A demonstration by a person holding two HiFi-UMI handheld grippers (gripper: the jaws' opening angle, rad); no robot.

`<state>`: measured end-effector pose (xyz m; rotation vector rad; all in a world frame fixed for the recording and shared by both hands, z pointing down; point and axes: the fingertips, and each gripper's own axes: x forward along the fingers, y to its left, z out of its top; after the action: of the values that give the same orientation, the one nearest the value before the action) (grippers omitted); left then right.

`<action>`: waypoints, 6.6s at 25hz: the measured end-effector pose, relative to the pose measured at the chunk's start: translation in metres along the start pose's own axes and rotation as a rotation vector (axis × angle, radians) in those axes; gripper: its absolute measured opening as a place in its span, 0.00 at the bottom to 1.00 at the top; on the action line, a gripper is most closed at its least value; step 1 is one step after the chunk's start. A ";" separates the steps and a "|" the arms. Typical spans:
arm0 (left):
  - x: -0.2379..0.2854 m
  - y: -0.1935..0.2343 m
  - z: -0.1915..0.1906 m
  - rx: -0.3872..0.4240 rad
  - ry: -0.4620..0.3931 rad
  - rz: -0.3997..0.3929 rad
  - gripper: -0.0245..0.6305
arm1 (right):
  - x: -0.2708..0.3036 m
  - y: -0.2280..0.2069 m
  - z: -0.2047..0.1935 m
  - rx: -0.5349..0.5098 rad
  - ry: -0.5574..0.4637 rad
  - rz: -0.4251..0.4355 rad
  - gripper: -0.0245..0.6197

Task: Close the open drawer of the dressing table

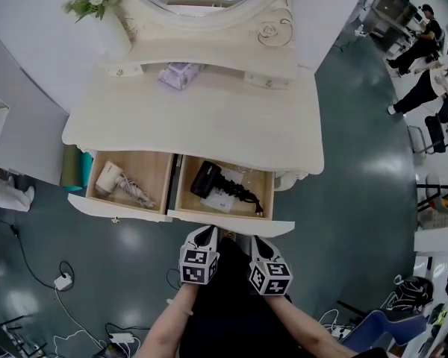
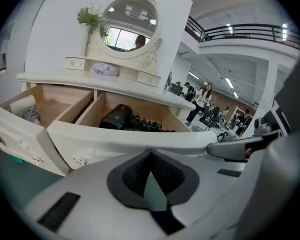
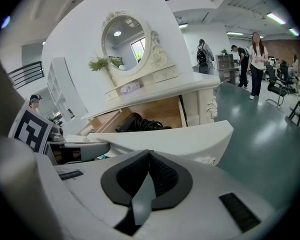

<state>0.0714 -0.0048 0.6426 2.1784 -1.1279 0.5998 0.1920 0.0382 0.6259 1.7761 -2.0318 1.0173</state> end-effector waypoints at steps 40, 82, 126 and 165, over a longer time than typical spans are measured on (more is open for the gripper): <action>0.048 0.020 0.047 -0.018 0.003 0.013 0.07 | 0.051 -0.016 0.042 -0.035 0.023 0.008 0.08; 0.100 0.038 0.096 -0.002 0.002 0.019 0.07 | 0.103 -0.033 0.091 -0.041 0.009 0.028 0.08; 0.138 0.055 0.135 -0.011 -0.063 0.040 0.07 | 0.149 -0.047 0.120 -0.039 -0.102 -0.017 0.08; 0.062 0.009 0.176 -0.003 -0.302 -0.067 0.07 | 0.080 0.001 0.191 0.076 -0.326 0.224 0.08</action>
<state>0.1174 -0.1651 0.5592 2.3475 -1.1992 0.2437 0.2212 -0.1463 0.5362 1.8880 -2.4660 0.9232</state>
